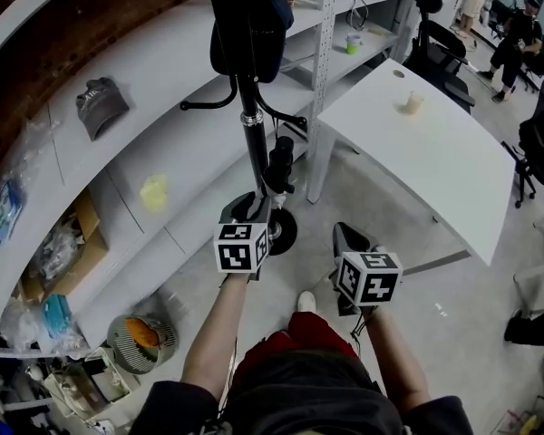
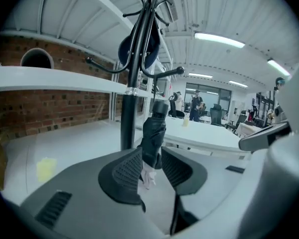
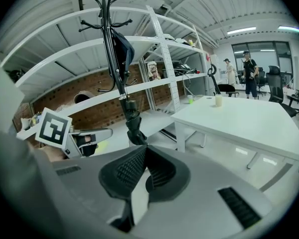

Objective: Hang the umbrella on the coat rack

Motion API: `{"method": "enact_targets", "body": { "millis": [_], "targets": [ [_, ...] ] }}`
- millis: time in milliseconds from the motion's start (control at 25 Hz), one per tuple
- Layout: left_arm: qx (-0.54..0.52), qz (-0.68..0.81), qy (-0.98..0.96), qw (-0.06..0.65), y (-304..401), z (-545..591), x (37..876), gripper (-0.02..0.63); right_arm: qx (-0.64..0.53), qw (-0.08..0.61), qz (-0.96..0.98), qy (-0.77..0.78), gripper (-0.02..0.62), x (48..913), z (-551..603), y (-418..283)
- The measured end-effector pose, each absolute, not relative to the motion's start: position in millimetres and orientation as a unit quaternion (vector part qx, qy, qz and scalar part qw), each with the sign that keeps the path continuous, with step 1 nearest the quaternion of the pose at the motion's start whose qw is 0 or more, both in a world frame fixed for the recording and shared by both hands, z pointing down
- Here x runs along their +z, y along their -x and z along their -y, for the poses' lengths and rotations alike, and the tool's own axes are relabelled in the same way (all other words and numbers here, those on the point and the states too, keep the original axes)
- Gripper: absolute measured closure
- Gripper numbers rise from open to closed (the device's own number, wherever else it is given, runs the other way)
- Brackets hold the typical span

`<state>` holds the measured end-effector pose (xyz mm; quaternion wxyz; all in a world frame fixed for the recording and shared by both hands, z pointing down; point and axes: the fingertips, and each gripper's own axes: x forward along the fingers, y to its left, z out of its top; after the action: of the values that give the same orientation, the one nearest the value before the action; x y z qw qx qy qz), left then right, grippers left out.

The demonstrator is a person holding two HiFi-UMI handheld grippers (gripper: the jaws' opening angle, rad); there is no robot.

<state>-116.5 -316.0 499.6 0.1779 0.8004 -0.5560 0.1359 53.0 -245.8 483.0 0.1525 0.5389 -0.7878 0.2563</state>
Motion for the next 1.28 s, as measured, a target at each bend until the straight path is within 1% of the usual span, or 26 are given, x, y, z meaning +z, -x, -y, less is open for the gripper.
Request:
{"method": "enact_targets", "body": {
  "millis": [280, 600, 1280],
  "targets": [
    [0.102, 0.541, -0.819, 0.161, 115, 286, 463, 0.569, 0.251, 0.144, 0.796, -0.531, 0.577, 476, 239, -43],
    [0.063, 0.519, -0.837, 0.162, 104, 252, 434, 0.593, 0.239, 0.132, 0.804, -0.529, 0.577, 464, 231, -41],
    [0.058, 0.512, -0.849, 0.115, 106, 195, 396, 0.594, 0.183, 0.07, 0.845, -0.498, 0.578, 409, 201, -19]
  ]
}}
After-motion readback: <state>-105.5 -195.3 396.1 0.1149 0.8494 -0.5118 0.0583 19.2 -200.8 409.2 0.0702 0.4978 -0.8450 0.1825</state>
